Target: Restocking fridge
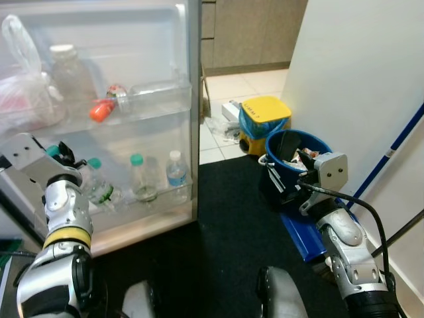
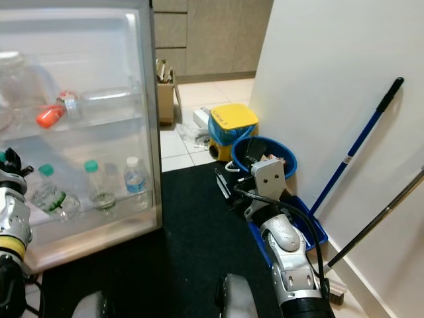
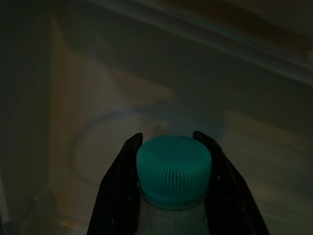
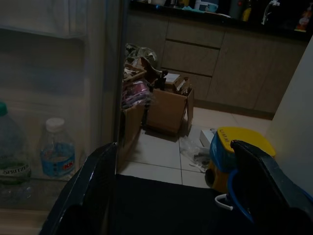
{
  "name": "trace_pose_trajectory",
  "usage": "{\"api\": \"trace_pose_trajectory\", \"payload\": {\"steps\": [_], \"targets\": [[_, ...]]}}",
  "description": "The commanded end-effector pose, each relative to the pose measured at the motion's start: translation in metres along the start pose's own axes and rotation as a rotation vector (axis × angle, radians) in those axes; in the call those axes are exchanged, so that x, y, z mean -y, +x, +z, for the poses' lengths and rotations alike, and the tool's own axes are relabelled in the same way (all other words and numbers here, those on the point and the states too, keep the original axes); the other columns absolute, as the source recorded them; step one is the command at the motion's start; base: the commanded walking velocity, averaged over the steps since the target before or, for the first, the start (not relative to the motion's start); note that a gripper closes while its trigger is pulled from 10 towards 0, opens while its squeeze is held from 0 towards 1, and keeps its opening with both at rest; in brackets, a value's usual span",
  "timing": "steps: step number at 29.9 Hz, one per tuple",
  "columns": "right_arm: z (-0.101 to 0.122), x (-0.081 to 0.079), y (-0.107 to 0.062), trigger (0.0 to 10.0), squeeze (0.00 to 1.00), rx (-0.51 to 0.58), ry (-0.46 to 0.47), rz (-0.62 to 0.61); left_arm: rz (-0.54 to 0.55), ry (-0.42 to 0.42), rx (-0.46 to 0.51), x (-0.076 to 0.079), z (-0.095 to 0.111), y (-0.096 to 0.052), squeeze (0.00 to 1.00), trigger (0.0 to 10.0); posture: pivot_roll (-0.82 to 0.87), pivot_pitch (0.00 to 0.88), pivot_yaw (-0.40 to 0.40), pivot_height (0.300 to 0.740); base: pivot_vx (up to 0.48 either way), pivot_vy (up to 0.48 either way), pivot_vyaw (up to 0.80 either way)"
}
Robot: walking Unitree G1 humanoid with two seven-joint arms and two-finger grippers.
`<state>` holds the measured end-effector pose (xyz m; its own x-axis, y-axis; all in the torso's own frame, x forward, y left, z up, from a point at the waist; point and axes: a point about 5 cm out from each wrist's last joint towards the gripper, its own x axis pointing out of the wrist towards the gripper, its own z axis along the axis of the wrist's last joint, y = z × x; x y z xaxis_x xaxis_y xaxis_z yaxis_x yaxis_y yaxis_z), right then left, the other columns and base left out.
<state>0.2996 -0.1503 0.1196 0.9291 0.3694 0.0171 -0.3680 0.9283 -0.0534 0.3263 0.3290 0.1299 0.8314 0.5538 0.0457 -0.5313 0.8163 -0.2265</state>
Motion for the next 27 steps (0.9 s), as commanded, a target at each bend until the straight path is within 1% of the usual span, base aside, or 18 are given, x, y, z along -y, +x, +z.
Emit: {"api": "trace_pose_trajectory", "payload": {"steps": [1,7,10,14,16,17,20,22,23,25,26,27], "targets": [[0.001,0.003,0.001,10.0,0.00,0.003,0.007,-0.015,-0.003,0.090,-0.234,-0.007,-0.057,-0.028,0.00,10.0,-0.06,0.000,-0.090,0.436,0.000,0.000,0.00],[0.000,0.002,0.002,10.0,0.00,0.011,0.015,-0.026,-0.037,0.134,-0.232,-0.011,-0.059,-0.031,0.00,10.0,-0.05,0.000,-0.068,0.436,0.000,0.000,0.00],[-0.002,-0.002,0.003,10.0,0.00,0.013,0.028,-0.030,-0.086,0.172,-0.198,-0.008,-0.056,-0.032,0.00,10.0,-0.04,0.000,-0.060,0.436,0.000,0.000,0.00],[-0.003,-0.004,0.004,10.0,0.00,0.014,0.033,-0.029,-0.111,0.190,-0.184,-0.005,-0.056,-0.033,0.00,10.0,-0.04,0.000,-0.053,0.436,0.000,0.000,0.00],[-0.003,-0.004,0.004,10.0,0.00,0.015,0.036,-0.029,-0.101,0.181,-0.179,-0.007,-0.055,-0.033,0.00,10.0,-0.04,0.000,-0.051,0.436,0.000,0.000,0.00],[-0.003,-0.005,0.005,10.0,0.00,0.017,0.038,-0.030,-0.053,0.146,-0.175,-0.014,-0.052,-0.031,0.00,10.0,-0.04,0.000,-0.051,0.436,0.000,0.000,0.00],[-0.002,-0.003,0.005,10.0,0.00,0.019,0.037,-0.033,0.038,0.080,-0.160,-0.030,-0.043,-0.025,0.00,10.0,-0.04,0.000,-0.048,0.436,0.000,0.000,0.00],[-0.003,-0.002,0.004,10.0,0.00,0.019,0.036,-0.037,0.094,0.031,-0.140,-0.042,-0.033,-0.020,0.00,10.0,-0.04,0.000,-0.045,0.436,0.000,0.000,0.00],[-0.003,-0.002,0.004,10.0,0.00,0.019,0.036,-0.037,0.094,0.031,-0.140,-0.042,-0.033,-0.020,0.00,10.0,-0.04,0.000,-0.045,0.436,0.000,0.000,0.00],[-0.003,-0.001,0.005,10.0,0.00,0.022,0.036,-0.043,0.172,-0.054,-0.101,-0.060,-0.017,-0.013,0.00,10.0,-0.04,0.000,-0.042,0.436,0.000,0.000,0.00],[-0.003,-0.001,0.005,10.0,0.00,0.022,0.036,-0.043,0.172,-0.054,-0.101,-0.060,-0.017,-0.013,0.00,10.0,-0.04,0.000,-0.042,0.436,0.000,0.000,0.00],[-0.003,0.000,0.005,10.0,0.00,0.023,0.036,-0.045,0.199,-0.089,-0.081,-0.068,-0.010,-0.011,0.00,10.0,-0.04,0.000,-0.040,0.436,0.000,0.000,0.00]]}}
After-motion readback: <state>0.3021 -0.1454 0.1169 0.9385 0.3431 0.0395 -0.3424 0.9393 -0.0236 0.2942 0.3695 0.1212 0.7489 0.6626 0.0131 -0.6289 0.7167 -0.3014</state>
